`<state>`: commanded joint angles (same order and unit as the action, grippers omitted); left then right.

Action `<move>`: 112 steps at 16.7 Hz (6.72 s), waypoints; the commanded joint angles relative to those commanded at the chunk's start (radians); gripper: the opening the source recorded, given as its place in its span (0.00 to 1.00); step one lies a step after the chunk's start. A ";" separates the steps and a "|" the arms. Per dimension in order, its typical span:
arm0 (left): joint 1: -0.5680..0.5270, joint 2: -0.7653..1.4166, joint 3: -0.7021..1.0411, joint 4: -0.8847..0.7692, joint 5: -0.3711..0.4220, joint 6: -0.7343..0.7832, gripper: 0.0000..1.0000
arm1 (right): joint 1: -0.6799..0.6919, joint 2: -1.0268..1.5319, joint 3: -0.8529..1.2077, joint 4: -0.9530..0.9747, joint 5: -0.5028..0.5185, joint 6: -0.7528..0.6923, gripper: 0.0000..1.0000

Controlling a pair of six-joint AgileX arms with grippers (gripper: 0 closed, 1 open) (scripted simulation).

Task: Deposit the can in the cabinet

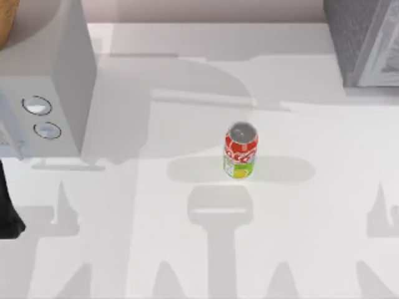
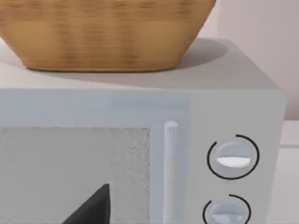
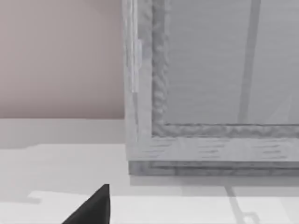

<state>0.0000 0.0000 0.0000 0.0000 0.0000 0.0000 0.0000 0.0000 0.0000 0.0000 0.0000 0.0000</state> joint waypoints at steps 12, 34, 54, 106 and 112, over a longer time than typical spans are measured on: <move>0.000 0.000 0.000 0.000 0.000 0.000 1.00 | 0.168 0.371 0.210 0.380 0.230 -0.010 1.00; 0.000 0.000 0.000 0.000 0.000 0.000 1.00 | 0.953 2.393 0.745 1.651 0.994 0.012 1.00; 0.000 0.000 0.000 0.000 0.000 0.000 1.00 | 0.841 2.502 0.920 1.579 0.880 0.006 1.00; 0.000 0.000 0.000 0.000 0.000 0.000 1.00 | 0.701 1.609 0.686 0.812 0.633 0.020 0.00; 0.000 0.000 0.000 0.000 0.000 0.000 1.00 | 0.514 0.938 0.498 0.576 0.387 0.014 0.00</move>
<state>0.0000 0.0000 0.0000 0.0000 0.0000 0.0000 0.5136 0.9381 0.4978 0.5760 0.3870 0.0142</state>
